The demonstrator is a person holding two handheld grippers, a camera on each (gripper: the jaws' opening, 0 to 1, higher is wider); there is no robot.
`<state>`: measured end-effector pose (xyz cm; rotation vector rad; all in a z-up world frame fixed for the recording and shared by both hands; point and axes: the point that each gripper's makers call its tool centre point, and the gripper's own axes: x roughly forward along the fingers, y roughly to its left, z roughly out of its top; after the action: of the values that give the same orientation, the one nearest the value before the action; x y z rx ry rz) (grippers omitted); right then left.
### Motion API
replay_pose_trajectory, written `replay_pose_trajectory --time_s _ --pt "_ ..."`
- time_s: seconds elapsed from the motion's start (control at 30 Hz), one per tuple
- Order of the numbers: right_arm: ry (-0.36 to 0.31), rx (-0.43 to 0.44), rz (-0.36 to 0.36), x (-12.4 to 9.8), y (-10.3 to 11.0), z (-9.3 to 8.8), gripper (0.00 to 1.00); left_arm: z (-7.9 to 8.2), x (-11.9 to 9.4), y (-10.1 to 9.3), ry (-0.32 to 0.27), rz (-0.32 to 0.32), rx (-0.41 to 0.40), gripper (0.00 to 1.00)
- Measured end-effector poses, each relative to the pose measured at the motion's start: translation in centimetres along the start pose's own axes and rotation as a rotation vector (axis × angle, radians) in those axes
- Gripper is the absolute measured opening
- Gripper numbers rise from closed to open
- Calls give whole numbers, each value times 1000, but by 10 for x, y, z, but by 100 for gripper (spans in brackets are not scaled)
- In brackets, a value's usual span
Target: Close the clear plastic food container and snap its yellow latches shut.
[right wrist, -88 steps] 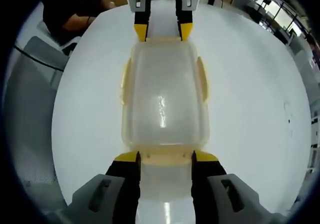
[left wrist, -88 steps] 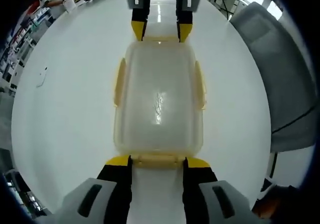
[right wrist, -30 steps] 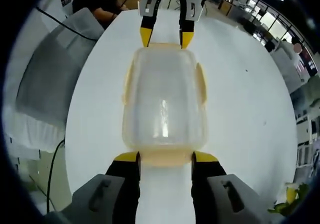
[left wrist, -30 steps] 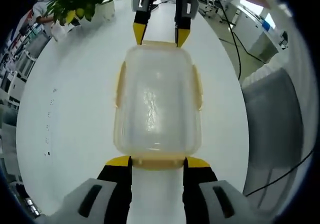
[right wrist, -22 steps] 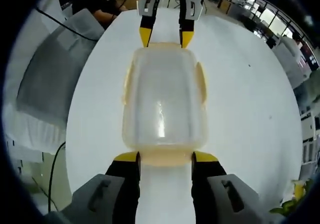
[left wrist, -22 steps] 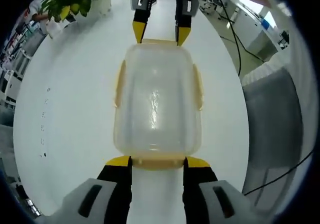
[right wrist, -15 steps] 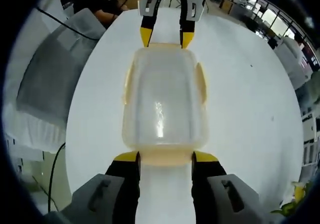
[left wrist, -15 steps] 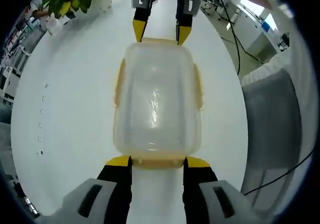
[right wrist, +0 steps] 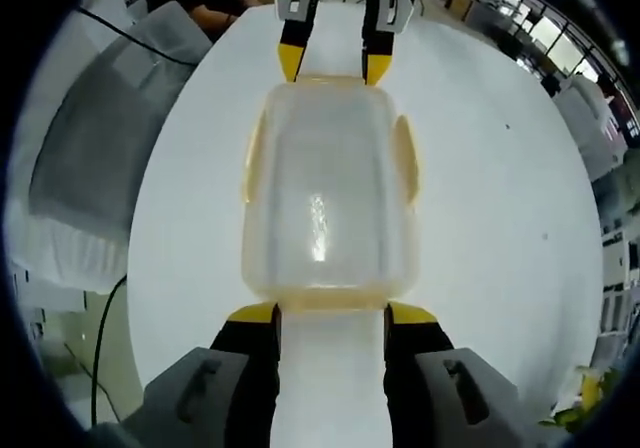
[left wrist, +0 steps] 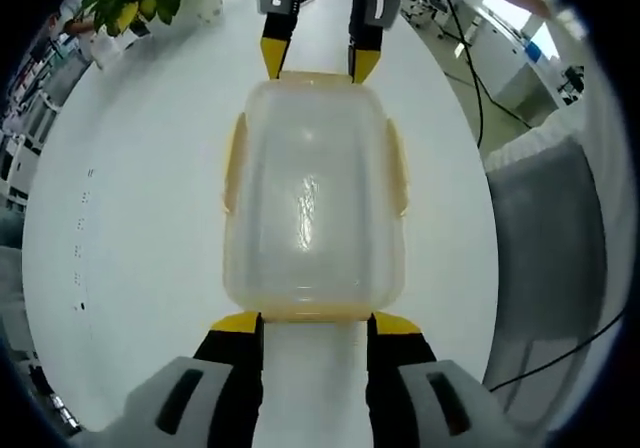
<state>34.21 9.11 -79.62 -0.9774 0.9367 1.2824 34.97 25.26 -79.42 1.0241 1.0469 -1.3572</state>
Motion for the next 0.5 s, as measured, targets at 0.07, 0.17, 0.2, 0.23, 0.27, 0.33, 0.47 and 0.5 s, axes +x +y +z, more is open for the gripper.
replay_pose_trajectory --time_s 0.07,0.17,0.2,0.23,0.27,0.33,0.47,0.5 --pt "1 2 0 0 0 0 37 0 0 0 1 -3 -1 34" --pt "2 2 -1 1 0 0 37 0 1 0 0 -6 -8 34" --pt "0 3 -1 1 -1 0 37 0 1 0 -2 -6 -8 34" --pt "-4 6 -1 2 -1 -1 37 0 1 0 -3 -7 -7 34" --pt "-12 17 0 3 0 -3 38 -1 1 1 -6 -5 0 35" --pt "15 69 5 6 2 -13 35 -1 1 1 -10 -1 9 35" --pt "39 206 -1 11 4 -38 46 -5 -3 2 -38 22 -72 32" --pt "22 273 -15 10 2 -43 49 -9 -5 3 -45 13 -158 29"
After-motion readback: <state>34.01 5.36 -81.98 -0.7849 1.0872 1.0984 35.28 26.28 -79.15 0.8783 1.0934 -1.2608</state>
